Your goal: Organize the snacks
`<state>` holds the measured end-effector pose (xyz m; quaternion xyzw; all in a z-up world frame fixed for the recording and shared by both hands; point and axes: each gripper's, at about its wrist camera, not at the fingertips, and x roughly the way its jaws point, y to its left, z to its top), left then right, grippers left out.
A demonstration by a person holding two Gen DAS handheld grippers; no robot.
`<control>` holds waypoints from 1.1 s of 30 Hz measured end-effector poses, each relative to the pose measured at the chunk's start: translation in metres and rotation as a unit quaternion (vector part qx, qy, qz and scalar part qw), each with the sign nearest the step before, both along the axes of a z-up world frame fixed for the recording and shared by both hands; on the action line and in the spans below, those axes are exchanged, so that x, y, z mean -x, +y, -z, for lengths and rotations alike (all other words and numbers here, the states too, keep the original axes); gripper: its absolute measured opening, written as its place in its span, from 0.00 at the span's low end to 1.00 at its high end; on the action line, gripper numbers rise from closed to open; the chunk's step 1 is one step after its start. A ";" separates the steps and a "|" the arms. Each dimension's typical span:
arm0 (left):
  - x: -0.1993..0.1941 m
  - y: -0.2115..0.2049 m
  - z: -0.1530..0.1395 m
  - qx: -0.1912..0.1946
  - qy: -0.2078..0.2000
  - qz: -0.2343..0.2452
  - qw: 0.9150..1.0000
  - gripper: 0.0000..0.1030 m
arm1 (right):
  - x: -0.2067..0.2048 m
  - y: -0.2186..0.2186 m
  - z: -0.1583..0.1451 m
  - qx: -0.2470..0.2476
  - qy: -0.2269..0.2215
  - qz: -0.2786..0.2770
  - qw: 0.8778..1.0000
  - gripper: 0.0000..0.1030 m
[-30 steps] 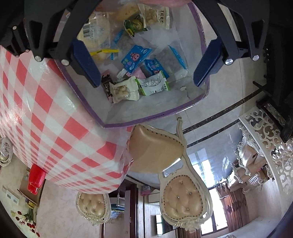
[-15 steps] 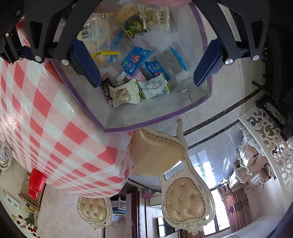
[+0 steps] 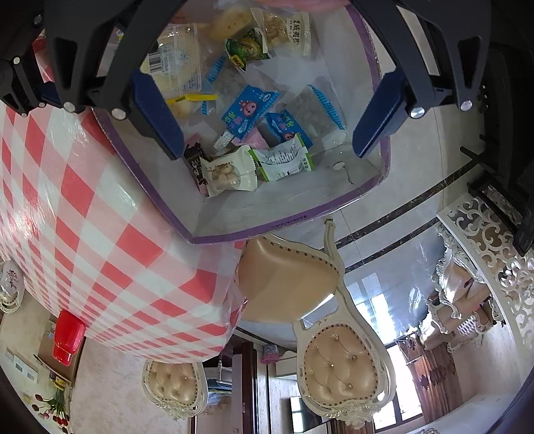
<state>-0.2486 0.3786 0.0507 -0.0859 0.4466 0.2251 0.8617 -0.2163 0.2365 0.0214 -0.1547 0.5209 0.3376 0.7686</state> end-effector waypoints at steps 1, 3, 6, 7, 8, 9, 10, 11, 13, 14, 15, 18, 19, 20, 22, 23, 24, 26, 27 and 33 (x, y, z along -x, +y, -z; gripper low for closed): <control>0.000 0.000 0.000 0.000 0.000 -0.001 1.000 0.98 | 0.000 0.000 0.001 0.000 0.000 0.000 1.000 0.84; 0.000 0.000 0.000 0.000 0.000 0.000 1.000 0.98 | 0.000 0.000 0.001 0.000 0.000 0.000 1.000 0.84; 0.000 0.000 0.000 0.000 0.000 -0.001 1.000 0.98 | 0.001 0.000 0.002 0.001 0.001 0.000 1.000 0.84; 0.000 0.000 0.001 0.000 0.001 -0.001 1.000 0.98 | 0.002 0.000 0.003 0.001 0.001 -0.001 1.000 0.84; 0.000 0.000 0.001 0.001 0.001 -0.001 1.000 0.98 | 0.002 0.000 0.004 0.001 0.002 -0.001 1.000 0.84; -0.001 0.000 0.001 0.001 0.001 -0.002 1.000 0.98 | 0.002 0.001 0.004 0.001 0.002 -0.001 1.000 0.84; -0.001 0.000 0.002 0.000 0.001 -0.002 1.000 0.98 | 0.002 0.001 0.004 0.002 0.002 -0.001 1.000 0.84; -0.001 0.000 0.002 0.000 0.001 -0.002 1.000 0.98 | 0.002 0.001 0.005 0.002 0.002 -0.001 1.000 0.84; -0.001 0.001 0.002 0.001 0.001 -0.002 1.000 0.98 | 0.002 0.001 0.005 0.003 0.003 -0.001 1.000 0.84; -0.001 0.001 0.002 0.002 0.002 -0.003 1.000 0.98 | 0.002 0.001 0.006 0.003 0.003 -0.002 1.000 0.84; -0.001 0.001 0.003 0.001 0.002 -0.003 1.000 0.98 | 0.003 0.001 0.006 0.004 0.003 -0.002 1.000 0.84; -0.001 0.002 0.004 0.002 0.002 -0.002 1.000 0.98 | 0.003 0.002 0.007 0.004 0.004 -0.002 1.000 0.84; -0.001 0.002 0.004 0.002 0.003 -0.002 1.000 0.98 | 0.003 0.002 0.007 0.004 0.005 -0.002 1.000 0.84; -0.001 0.002 0.005 0.002 0.003 -0.001 1.000 0.98 | 0.003 0.002 0.007 0.005 0.004 -0.002 1.000 0.84; 0.000 0.003 0.006 0.001 0.004 -0.001 1.000 0.98 | 0.003 0.002 0.007 0.005 0.004 -0.002 1.000 0.84; 0.000 0.002 0.006 0.002 0.004 -0.001 1.000 0.98 | 0.003 0.002 0.007 0.004 0.005 -0.002 1.000 0.84; 0.000 0.002 0.006 0.001 0.004 -0.001 1.000 0.98 | 0.003 0.002 0.007 0.005 0.005 -0.002 1.000 0.84; 0.000 0.002 0.006 0.001 0.004 -0.001 1.000 0.98 | 0.003 0.002 0.007 0.005 0.004 -0.002 1.000 0.84; 0.000 0.002 0.005 0.002 0.004 -0.001 1.000 0.98 | 0.003 0.002 0.007 0.005 0.005 -0.002 1.000 0.84; 0.000 0.002 0.006 0.001 0.004 -0.001 1.000 0.98 | 0.003 0.002 0.007 0.005 0.004 -0.002 1.000 0.84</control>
